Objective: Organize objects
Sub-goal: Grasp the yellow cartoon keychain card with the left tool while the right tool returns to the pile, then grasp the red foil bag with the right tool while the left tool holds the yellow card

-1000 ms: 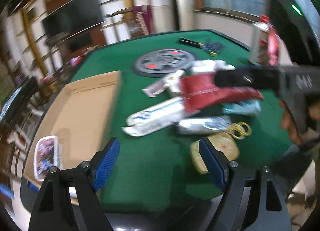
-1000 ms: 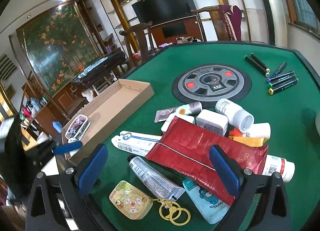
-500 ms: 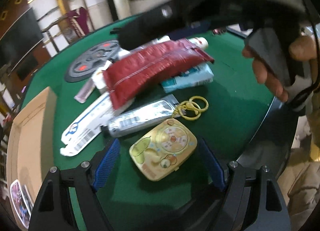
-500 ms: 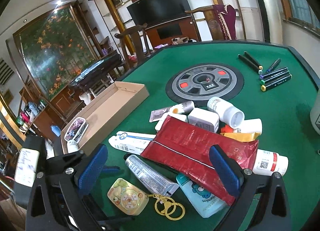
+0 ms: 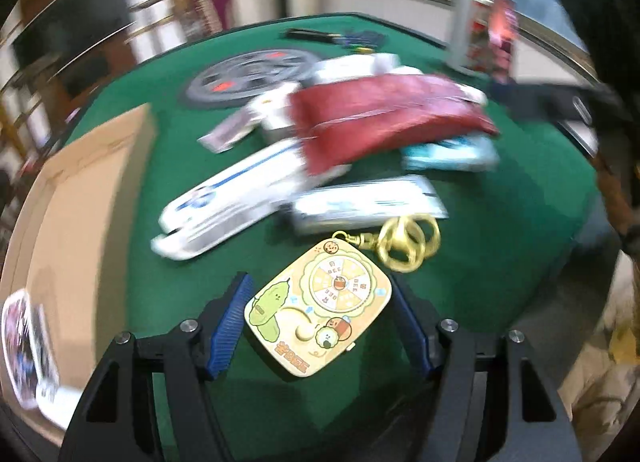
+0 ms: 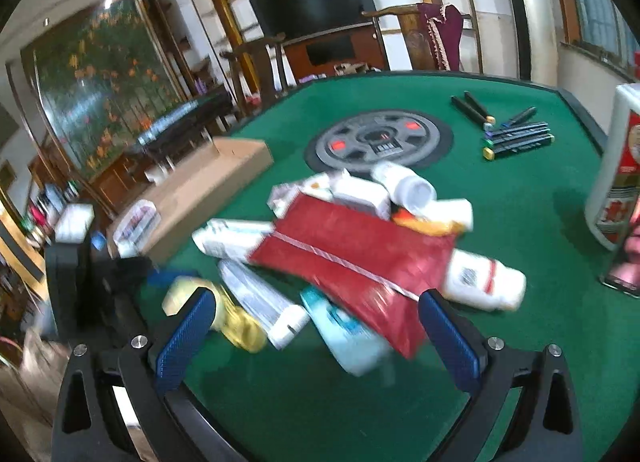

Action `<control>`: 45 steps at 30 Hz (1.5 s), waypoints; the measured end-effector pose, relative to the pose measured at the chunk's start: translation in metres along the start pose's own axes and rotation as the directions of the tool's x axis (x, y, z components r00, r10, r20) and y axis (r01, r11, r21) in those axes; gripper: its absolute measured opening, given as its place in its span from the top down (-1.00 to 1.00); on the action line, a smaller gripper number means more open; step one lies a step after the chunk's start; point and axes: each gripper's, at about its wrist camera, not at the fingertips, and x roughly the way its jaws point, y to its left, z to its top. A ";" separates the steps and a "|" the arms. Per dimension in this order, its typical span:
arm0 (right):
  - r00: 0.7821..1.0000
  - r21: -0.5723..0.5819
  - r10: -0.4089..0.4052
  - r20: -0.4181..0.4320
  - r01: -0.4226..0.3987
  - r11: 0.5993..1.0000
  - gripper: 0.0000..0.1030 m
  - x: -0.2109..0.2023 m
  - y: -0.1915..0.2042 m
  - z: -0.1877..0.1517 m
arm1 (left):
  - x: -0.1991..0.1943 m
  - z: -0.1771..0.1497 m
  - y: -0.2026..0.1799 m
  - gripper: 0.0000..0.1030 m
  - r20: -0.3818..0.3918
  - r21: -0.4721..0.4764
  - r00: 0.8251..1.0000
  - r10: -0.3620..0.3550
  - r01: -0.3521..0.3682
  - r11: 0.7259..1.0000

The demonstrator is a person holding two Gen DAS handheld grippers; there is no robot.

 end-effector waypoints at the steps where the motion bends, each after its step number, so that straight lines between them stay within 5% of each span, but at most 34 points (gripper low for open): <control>1: 1.000 -0.011 -0.012 -0.014 0.012 1.000 -0.96 -0.001 -0.001 -0.003 | 0.000 -0.002 0.009 -0.31 -0.004 -0.052 1.000 0.009 -0.009 0.999; 7: 0.992 -0.055 -0.049 -0.112 0.043 0.998 -0.74 0.012 -0.007 -0.018 | -0.001 -0.001 0.028 -0.31 -0.003 -0.192 0.997 0.073 -0.072 0.979; 20: 0.966 -0.075 -0.133 -0.222 0.119 0.990 -0.76 0.040 -0.001 -0.012 | -0.001 -0.003 0.023 -0.31 -0.005 -0.180 0.996 0.092 -0.091 0.979; 30: 0.959 -0.183 0.005 -0.284 -0.060 0.981 -0.66 0.020 0.050 -0.027 | -0.006 -0.008 0.024 -0.30 -0.008 -0.190 0.995 0.097 -0.097 0.977; 35: 0.959 -0.184 0.015 -0.284 -0.070 0.980 -0.63 0.021 0.054 -0.021 | -0.009 -0.013 0.025 -0.30 -0.013 -0.195 0.995 0.096 -0.097 0.976; 40: 0.974 -0.170 -0.062 -0.219 0.024 0.985 -0.63 0.003 0.039 -0.006 | -0.009 -0.013 0.025 -0.30 -0.010 -0.197 0.995 0.104 -0.104 0.975; 45: 0.986 -0.223 -0.032 -0.161 -0.005 0.975 -0.63 0.033 0.043 0.025 | -0.006 -0.009 0.028 -0.30 -0.003 -0.227 0.994 0.106 -0.104 0.968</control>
